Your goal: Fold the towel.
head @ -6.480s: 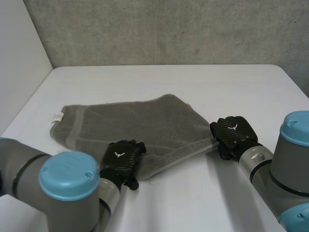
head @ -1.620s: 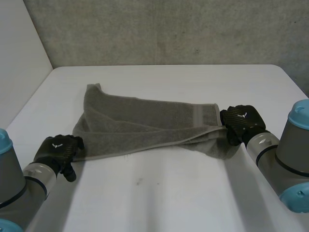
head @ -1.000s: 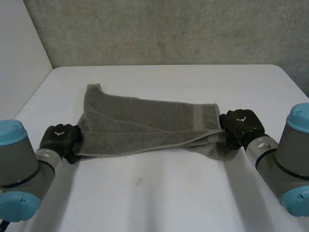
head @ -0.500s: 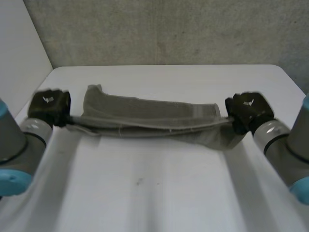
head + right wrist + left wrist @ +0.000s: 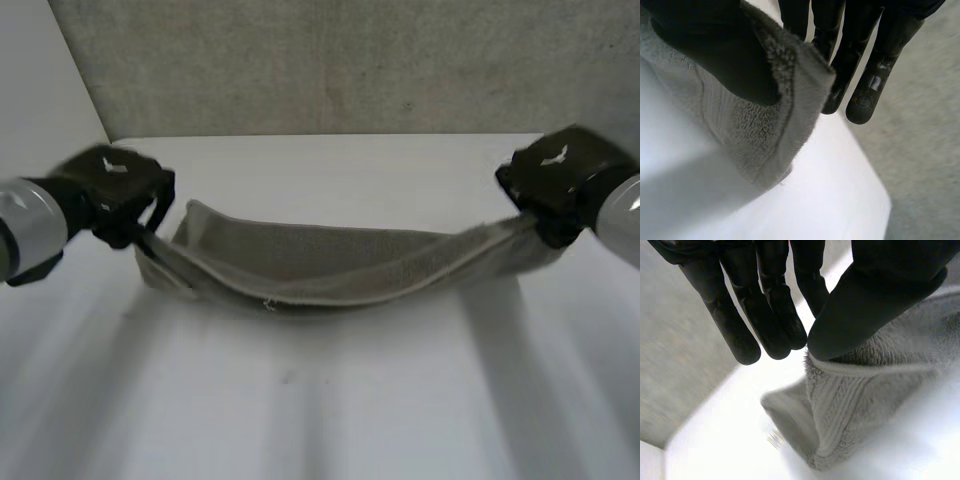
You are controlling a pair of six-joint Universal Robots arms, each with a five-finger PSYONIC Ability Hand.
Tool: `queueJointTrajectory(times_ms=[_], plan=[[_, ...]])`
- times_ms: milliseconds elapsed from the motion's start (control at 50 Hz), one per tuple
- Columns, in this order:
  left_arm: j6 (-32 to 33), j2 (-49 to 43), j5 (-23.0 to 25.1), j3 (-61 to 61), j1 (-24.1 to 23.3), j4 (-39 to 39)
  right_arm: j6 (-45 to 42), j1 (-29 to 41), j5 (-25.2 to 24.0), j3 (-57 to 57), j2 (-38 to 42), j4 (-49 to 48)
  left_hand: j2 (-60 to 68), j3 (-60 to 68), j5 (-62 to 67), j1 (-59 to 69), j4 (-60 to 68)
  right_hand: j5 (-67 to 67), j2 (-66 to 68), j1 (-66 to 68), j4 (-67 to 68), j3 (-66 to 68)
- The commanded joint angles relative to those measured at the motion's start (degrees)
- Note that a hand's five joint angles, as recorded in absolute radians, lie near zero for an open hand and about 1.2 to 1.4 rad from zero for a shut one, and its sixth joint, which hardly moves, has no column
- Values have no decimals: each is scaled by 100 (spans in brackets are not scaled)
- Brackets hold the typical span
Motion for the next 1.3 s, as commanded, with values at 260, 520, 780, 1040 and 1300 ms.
queueJointTrajectory(times_ms=[260,520,780,1040,1300], plan=[[366,-2353,-1146,2150,-129,2045,-51,135,1042,-2628,2476,-1403,1025,1035,1110,1218,1026,1260,1241,2436,1151,1185],[-874,-1158,-1146,2748,-209,4892,616,170,1052,-2385,1185,-4462,1025,1035,1110,1218,1026,1260,1241,2436,1151,1185],[-1629,-964,-557,-360,90,4136,969,109,375,-28,833,-4041,1025,1035,1110,1218,1026,1260,1241,2436,1151,1185],[-2366,-1237,-663,-1075,-840,4154,951,337,357,-825,226,-3224,-4991,-4981,-4906,-4798,-4991,1260,1241,2436,1151,1185],[-3607,-1246,-856,-776,-1527,4251,890,812,304,-1082,-379,-2573,-5365,-5354,-5280,-5172,-5364,1260,1241,2436,1151,1185]])
